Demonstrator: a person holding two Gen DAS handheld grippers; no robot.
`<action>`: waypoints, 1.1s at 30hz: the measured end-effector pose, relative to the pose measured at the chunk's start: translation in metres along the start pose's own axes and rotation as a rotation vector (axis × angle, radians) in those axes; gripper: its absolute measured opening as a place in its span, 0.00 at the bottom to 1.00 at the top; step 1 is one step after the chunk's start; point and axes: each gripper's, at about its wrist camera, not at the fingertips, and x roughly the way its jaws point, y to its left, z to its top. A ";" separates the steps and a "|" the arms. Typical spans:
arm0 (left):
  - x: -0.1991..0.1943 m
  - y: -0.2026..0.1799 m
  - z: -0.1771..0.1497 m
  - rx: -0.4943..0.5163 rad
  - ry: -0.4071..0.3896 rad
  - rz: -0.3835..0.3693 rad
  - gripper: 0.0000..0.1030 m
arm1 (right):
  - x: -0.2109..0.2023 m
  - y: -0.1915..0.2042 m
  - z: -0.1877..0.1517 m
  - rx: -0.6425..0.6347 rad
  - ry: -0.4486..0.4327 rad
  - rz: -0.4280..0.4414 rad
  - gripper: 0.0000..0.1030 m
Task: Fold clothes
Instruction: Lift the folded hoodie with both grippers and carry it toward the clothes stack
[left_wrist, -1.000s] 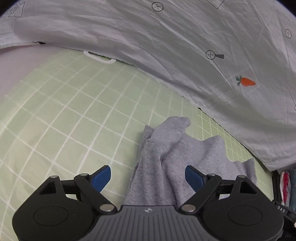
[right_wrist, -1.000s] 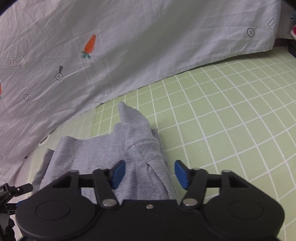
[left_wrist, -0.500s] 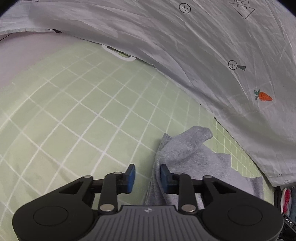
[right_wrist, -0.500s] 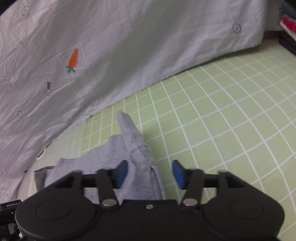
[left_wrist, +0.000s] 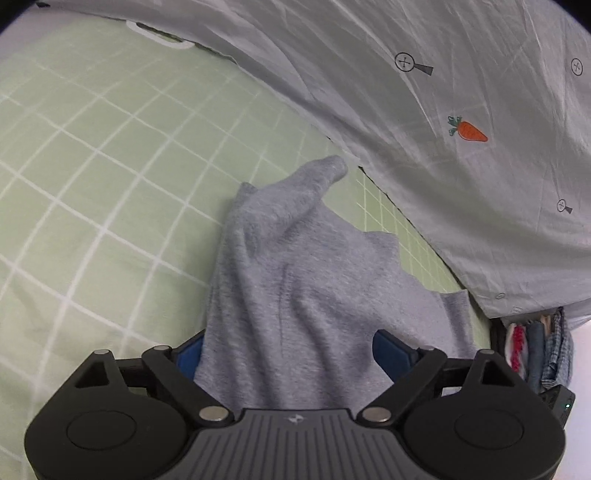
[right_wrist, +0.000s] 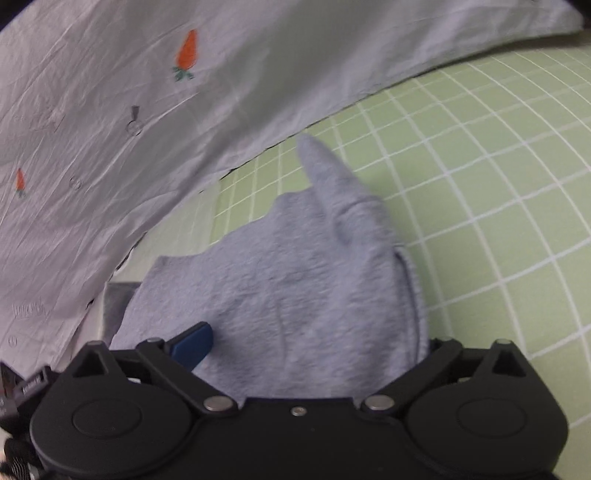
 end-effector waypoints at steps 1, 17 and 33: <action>0.002 -0.002 -0.001 0.004 0.007 -0.013 0.88 | 0.003 0.004 0.000 -0.017 0.009 0.013 1.00; -0.050 -0.054 -0.096 0.030 0.091 -0.235 0.38 | -0.076 0.007 -0.067 0.186 0.038 0.194 0.41; -0.013 -0.292 -0.183 0.469 0.248 -0.613 0.38 | -0.347 -0.081 -0.114 0.256 -0.507 -0.042 0.41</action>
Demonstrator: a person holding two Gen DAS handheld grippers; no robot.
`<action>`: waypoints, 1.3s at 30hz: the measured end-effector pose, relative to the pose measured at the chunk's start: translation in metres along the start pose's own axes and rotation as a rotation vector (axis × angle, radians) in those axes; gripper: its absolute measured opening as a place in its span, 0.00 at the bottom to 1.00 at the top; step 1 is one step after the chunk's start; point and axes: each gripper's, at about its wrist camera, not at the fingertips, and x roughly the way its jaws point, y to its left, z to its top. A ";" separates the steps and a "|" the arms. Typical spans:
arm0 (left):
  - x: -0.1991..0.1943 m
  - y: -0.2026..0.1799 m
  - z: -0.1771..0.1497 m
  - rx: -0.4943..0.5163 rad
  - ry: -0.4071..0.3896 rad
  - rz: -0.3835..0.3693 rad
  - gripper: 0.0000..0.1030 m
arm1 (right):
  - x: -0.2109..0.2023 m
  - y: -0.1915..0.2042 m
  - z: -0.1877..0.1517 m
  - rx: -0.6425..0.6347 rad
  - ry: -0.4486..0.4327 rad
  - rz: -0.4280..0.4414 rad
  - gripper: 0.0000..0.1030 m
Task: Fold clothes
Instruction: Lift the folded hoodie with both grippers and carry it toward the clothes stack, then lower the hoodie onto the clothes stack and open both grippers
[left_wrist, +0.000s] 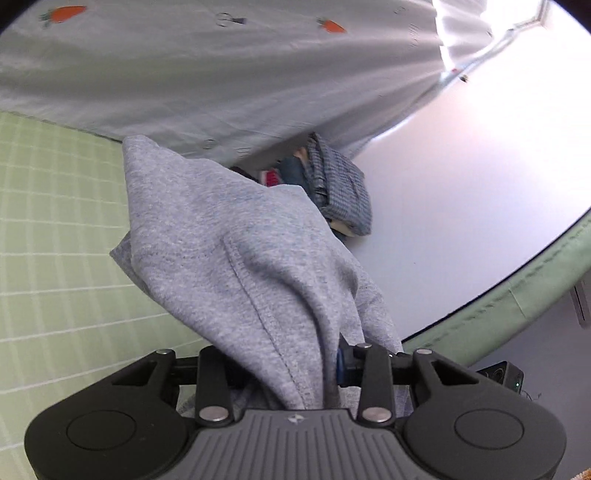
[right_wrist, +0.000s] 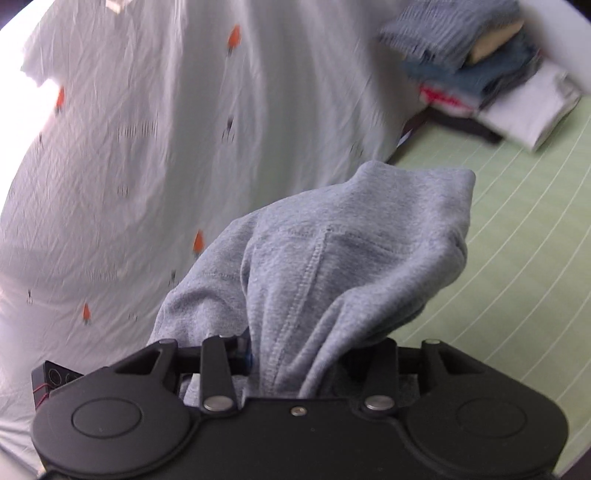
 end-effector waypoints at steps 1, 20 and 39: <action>0.019 -0.013 0.003 0.015 -0.013 -0.014 0.38 | -0.010 -0.014 0.016 -0.001 -0.024 0.006 0.41; 0.378 -0.221 0.175 0.330 -0.375 0.316 0.63 | 0.004 -0.140 0.474 -0.808 -0.151 -0.065 0.73; 0.523 -0.081 0.247 0.078 -0.393 0.547 0.88 | 0.214 -0.258 0.500 -0.770 -0.252 -0.249 0.82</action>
